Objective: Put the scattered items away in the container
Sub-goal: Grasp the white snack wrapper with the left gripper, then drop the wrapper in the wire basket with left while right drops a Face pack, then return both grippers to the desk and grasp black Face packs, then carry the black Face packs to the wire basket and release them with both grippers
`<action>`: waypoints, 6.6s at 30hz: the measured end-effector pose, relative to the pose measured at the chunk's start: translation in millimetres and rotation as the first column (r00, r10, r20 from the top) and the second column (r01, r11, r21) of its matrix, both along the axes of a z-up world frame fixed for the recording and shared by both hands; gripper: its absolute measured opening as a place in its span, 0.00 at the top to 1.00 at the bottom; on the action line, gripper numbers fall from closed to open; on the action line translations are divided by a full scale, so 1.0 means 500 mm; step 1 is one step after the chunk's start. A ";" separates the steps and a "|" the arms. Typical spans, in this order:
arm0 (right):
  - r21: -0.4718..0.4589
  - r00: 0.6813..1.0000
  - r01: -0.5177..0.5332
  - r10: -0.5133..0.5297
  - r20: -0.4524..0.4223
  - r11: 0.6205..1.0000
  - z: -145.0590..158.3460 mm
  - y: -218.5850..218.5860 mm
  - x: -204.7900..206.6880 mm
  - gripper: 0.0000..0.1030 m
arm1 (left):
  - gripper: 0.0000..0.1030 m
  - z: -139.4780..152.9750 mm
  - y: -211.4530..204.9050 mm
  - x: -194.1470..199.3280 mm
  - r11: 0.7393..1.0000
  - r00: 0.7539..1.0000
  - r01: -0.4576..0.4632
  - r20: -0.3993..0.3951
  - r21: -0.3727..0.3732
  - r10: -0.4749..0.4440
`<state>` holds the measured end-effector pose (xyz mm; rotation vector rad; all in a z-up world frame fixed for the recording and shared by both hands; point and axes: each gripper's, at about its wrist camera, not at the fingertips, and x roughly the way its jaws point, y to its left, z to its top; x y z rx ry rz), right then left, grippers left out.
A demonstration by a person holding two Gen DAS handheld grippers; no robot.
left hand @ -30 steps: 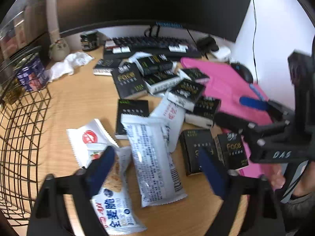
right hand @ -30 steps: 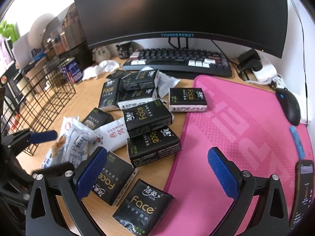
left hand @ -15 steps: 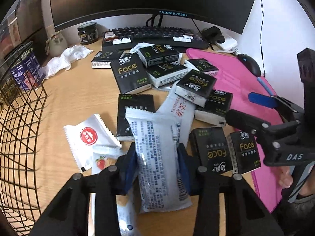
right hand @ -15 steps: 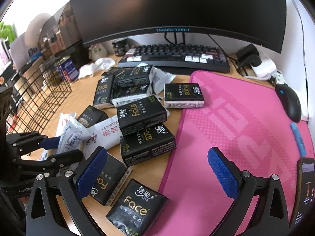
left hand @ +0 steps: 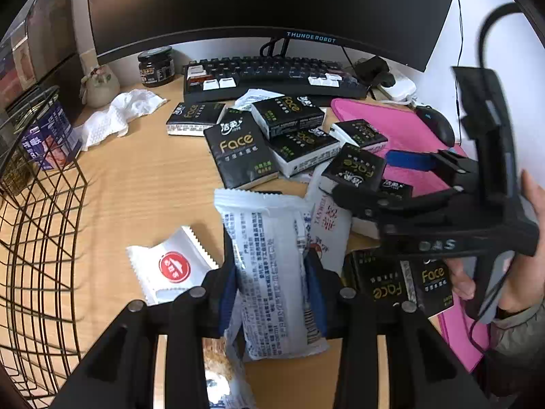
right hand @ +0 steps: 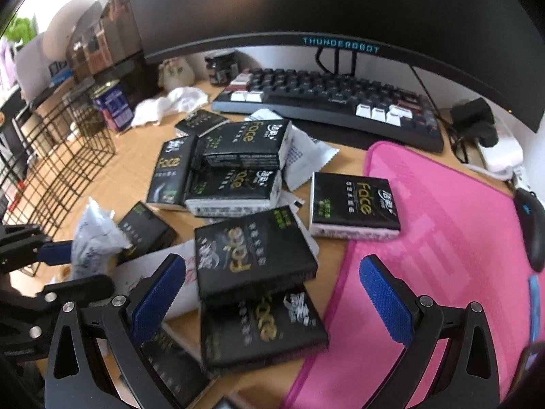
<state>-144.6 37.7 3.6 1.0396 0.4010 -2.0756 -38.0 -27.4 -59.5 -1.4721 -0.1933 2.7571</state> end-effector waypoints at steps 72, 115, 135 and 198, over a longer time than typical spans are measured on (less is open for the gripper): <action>-0.181 0.913 -0.407 0.390 -0.121 0.895 0.263 -0.267 0.261 0.30 | 0.32 0.307 -0.213 0.181 0.970 0.915 -0.241 -0.341 -0.038 0.214; -0.068 1.000 -0.002 0.004 0.030 0.998 0.058 0.083 0.076 0.25 | 0.32 0.071 0.018 -0.022 1.000 0.999 0.004 -0.047 -0.029 -0.006; -0.058 0.998 0.008 -0.005 0.062 0.998 0.031 0.083 0.058 0.25 | 0.32 0.003 -0.007 -0.064 0.999 0.999 -0.023 0.024 -0.028 0.024; -0.170 0.962 -0.265 0.250 -0.106 0.949 0.241 -0.109 0.198 0.30 | 0.49 0.260 -0.161 0.121 0.972 0.951 -0.234 -0.218 -0.035 0.221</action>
